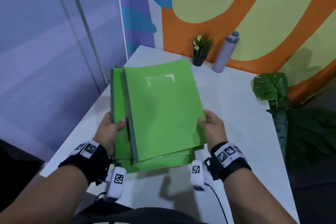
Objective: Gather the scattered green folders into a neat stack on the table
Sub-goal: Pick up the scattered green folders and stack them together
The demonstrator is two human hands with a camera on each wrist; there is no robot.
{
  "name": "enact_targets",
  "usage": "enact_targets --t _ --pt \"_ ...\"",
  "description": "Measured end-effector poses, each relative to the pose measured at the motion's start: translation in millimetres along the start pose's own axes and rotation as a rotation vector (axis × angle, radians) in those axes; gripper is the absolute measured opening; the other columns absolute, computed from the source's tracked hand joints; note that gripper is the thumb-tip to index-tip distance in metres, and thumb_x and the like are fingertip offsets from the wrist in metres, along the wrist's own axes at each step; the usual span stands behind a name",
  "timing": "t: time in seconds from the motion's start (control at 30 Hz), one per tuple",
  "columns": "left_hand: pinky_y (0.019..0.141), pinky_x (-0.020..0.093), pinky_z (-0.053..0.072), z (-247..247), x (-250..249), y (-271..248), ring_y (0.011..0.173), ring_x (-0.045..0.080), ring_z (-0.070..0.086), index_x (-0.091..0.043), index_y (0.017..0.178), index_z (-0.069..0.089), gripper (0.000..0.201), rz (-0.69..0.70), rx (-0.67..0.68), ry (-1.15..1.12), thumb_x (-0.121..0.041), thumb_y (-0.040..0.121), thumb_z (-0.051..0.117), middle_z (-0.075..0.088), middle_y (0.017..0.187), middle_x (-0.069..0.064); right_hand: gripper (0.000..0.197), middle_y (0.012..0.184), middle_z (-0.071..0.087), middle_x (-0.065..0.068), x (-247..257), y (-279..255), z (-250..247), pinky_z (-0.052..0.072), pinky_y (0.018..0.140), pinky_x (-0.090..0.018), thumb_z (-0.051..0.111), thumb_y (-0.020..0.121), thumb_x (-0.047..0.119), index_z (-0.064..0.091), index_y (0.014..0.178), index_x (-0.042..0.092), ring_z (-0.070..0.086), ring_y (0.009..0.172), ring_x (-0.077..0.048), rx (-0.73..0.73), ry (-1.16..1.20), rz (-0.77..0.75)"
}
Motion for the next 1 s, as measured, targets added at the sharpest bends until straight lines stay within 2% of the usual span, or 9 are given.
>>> enact_targets --t 0.07,0.13,0.2,0.3,0.37,0.47,0.6,0.77,1.0 --pt "0.078 0.054 0.055 2.3 5.1 -2.1 0.086 0.034 0.064 -0.015 0.123 0.053 0.031 -0.021 0.026 0.003 -0.003 0.095 0.051 0.066 0.111 0.027 0.037 0.124 0.053 0.001 -17.3 -1.3 1.1 0.048 0.099 -0.045 0.060 0.087 0.007 0.062 0.107 0.037 0.056 0.114 -0.026 0.018 -0.106 0.017" --pt "0.073 0.051 0.058 5.2 6.0 -5.5 0.082 0.031 0.063 -0.014 0.119 0.054 0.021 -0.017 0.052 -0.025 -0.013 0.098 0.048 0.066 0.103 0.027 0.064 0.136 0.034 0.007 -29.8 0.8 -5.0 0.042 0.104 -0.048 0.067 0.084 0.015 0.041 0.138 0.038 0.046 0.124 -0.023 0.109 -0.085 0.138" --pt "0.063 0.035 0.054 11.0 2.6 -13.4 0.071 0.025 0.063 -0.013 0.108 0.058 0.032 -0.020 0.085 -0.037 -0.037 0.102 0.038 0.067 0.085 0.012 0.075 0.140 0.045 -0.005 -36.0 0.3 -10.3 0.046 0.100 -0.051 0.065 0.086 0.008 0.028 0.147 0.033 0.055 0.120 -0.029 0.206 0.023 0.259" --pt "0.086 0.045 0.054 21.3 0.6 -22.9 0.102 0.029 0.068 -0.023 0.118 0.060 0.047 0.019 0.216 0.034 -0.059 0.093 0.043 0.072 0.107 0.005 0.058 0.121 0.065 -0.016 -32.9 -7.0 -12.4 0.053 0.089 -0.047 0.050 0.087 -0.014 0.043 0.138 0.013 0.066 0.105 -0.033 0.242 0.068 0.195" --pt "0.097 0.045 0.049 23.8 4.5 -21.4 0.114 0.027 0.061 -0.028 0.127 0.048 0.040 0.106 0.240 0.124 -0.033 0.090 0.062 0.065 0.119 -0.001 0.059 0.121 0.065 -0.016 -34.6 -9.8 -14.9 0.053 0.087 -0.045 0.046 0.085 -0.020 0.046 0.133 0.014 0.064 0.108 -0.032 0.206 0.114 0.144" --pt "0.086 0.034 0.048 30.4 6.9 -16.0 0.101 0.019 0.057 -0.029 0.127 0.040 0.047 0.151 0.299 0.186 0.000 0.094 0.055 0.061 0.111 -0.005 0.060 0.122 0.063 -0.015 -36.9 -9.6 -22.1 0.053 0.081 -0.038 0.042 0.082 -0.025 0.046 0.128 0.014 0.063 0.109 -0.028 0.150 0.180 0.077" --pt "0.081 0.030 0.046 38.7 11.8 -15.4 0.099 0.017 0.057 -0.026 0.123 0.043 0.044 0.148 0.355 0.236 0.005 0.093 0.052 0.063 0.107 -0.003 0.051 0.112 0.068 0.002 -32.5 -15.5 -32.0 0.052 0.078 -0.023 0.043 0.087 -0.021 0.052 0.119 0.018 0.068 0.097 -0.005 0.094 0.178 -0.016" --pt "0.092 0.034 0.048 43.6 26.9 -16.8 0.114 0.016 0.061 -0.040 0.120 0.049 0.070 0.137 0.396 0.164 0.019 0.083 0.056 0.066 0.122 -0.004 0.062 0.112 0.070 0.003 -36.6 -29.6 -37.6 0.051 0.084 -0.027 0.044 0.082 -0.025 0.055 0.121 0.022 0.065 0.106 -0.013 0.078 0.204 -0.048" --pt "0.073 0.038 0.058 56.4 10.4 -22.9 0.099 0.025 0.068 -0.025 0.126 0.046 0.090 0.190 0.390 0.038 0.016 0.049 0.068 0.070 0.110 0.002 0.081 0.093 0.071 0.008 -6.0 -37.3 -41.1 0.053 0.074 -0.033 0.045 0.065 -0.037 0.046 0.125 0.018 0.066 0.089 -0.011 0.018 0.339 -0.182"
Point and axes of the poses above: each hand's wrist, its own y-axis towards the middle knuckle, its own z-axis out of the palm, x = y × z, the point moved 1 cm from there along y, towards the middle knuckle
